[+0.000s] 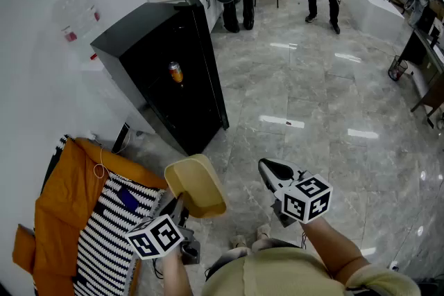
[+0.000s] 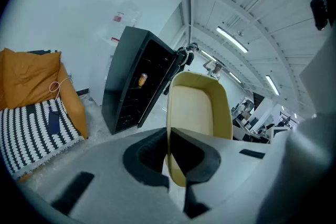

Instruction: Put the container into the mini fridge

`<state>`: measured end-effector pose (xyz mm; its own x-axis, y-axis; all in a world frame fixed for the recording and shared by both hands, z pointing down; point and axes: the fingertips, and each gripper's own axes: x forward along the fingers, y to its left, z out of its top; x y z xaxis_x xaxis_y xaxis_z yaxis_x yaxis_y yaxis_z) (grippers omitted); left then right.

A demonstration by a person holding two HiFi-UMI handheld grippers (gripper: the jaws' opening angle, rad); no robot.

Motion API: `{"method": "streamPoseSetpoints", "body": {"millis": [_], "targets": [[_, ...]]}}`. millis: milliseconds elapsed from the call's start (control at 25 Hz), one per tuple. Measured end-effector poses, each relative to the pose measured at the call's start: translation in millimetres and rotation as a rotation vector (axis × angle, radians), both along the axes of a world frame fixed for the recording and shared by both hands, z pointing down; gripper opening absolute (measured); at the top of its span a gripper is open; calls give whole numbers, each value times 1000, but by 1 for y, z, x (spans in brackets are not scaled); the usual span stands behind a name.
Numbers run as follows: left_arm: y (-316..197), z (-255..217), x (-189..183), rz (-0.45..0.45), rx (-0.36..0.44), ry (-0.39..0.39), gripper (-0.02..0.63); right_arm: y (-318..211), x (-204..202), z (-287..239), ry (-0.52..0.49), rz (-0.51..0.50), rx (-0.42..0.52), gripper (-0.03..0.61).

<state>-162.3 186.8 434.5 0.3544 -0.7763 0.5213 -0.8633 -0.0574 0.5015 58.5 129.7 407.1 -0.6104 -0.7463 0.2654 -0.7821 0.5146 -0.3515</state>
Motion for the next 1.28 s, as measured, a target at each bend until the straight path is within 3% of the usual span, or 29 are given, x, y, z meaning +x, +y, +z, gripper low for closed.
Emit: {"method": "streamPoseSetpoints", "body": {"millis": [640, 880, 1280], "targets": [[-24, 10, 33, 6, -35, -17, 28, -25, 26, 3, -46, -14, -16, 29], [-39, 14, 56, 9, -34, -29, 28, -37, 43, 8, -7, -40, 14, 29], [-50, 20, 59, -12, -62, -26, 28, -46, 22, 22, -11, -132, -2, 29]]}}
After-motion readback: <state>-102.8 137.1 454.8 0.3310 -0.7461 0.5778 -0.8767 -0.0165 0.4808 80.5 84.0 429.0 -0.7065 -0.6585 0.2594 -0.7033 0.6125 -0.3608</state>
